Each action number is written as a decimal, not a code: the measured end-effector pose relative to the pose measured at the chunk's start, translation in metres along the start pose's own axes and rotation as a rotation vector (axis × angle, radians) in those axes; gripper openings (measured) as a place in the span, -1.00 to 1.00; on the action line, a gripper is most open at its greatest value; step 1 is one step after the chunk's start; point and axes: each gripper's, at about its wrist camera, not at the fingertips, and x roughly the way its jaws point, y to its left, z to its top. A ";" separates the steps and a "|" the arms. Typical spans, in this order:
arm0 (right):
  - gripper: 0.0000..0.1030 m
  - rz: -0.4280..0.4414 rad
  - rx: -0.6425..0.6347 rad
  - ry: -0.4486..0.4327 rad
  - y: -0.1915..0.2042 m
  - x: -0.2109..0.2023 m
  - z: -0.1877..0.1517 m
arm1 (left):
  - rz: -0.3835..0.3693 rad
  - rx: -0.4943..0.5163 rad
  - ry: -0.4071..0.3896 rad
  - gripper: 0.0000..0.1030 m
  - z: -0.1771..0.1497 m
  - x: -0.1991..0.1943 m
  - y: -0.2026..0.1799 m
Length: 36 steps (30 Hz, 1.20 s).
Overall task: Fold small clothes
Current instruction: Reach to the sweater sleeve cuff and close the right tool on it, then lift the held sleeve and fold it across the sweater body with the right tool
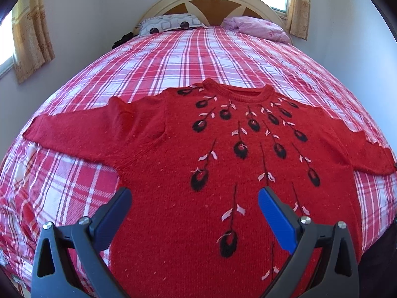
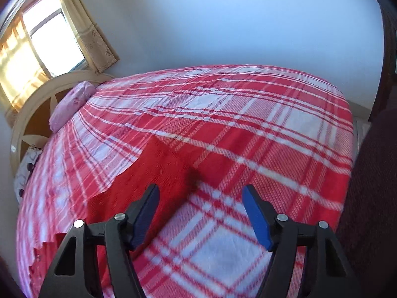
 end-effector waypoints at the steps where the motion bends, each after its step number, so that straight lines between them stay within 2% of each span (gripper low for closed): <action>1: 0.31 -0.016 -0.013 -0.001 0.004 0.003 -0.001 | -0.002 0.005 0.000 1.00 0.002 0.001 -0.001; 3: 0.29 -0.045 -0.068 -0.014 0.014 0.005 -0.001 | -0.005 0.006 0.002 1.00 0.004 0.004 -0.002; 5: -0.17 -0.068 -0.130 -0.017 0.022 0.007 -0.003 | -0.007 0.000 0.010 1.00 0.006 0.008 -0.001; 6: -0.46 -0.066 -0.154 -0.016 0.025 0.008 -0.004 | -0.008 -0.004 0.016 1.00 0.006 0.011 0.000; 9: -0.54 -0.079 -0.225 -0.020 0.033 0.009 -0.010 | -0.016 -0.012 0.031 1.00 0.005 0.016 0.003; 12: -0.87 -0.045 -0.232 0.000 0.034 0.009 -0.007 | -0.015 -0.018 0.037 1.00 0.002 0.016 0.006; 16: -0.90 -0.039 -0.249 -0.040 0.049 -0.018 -0.001 | -0.008 -0.038 0.022 1.00 -0.001 0.011 0.021; 18: -0.90 0.020 -0.283 -0.087 0.071 -0.050 0.001 | -0.001 -0.063 0.017 1.00 -0.001 0.010 0.034; 22: -0.90 0.206 -0.440 -0.151 0.146 -0.125 -0.010 | 0.002 -0.127 0.011 1.00 -0.002 0.009 0.056; 25: -0.90 0.365 -0.576 -0.160 0.217 -0.172 -0.038 | 0.002 -0.157 0.005 1.00 -0.003 0.007 0.068; 28: -0.90 0.539 -0.694 -0.123 0.292 -0.202 -0.086 | 0.022 -0.169 -0.008 1.00 -0.006 0.001 0.080; 31: -0.90 0.651 -0.788 -0.084 0.348 -0.209 -0.145 | 0.044 -0.185 -0.019 1.00 -0.008 -0.003 0.094; 33: -0.90 0.720 -0.834 -0.017 0.384 -0.204 -0.195 | 0.063 -0.201 -0.022 1.00 -0.010 -0.005 0.107; 36: -0.90 0.783 -0.901 0.072 0.418 -0.189 -0.267 | 0.091 -0.216 -0.021 1.00 -0.014 -0.007 0.122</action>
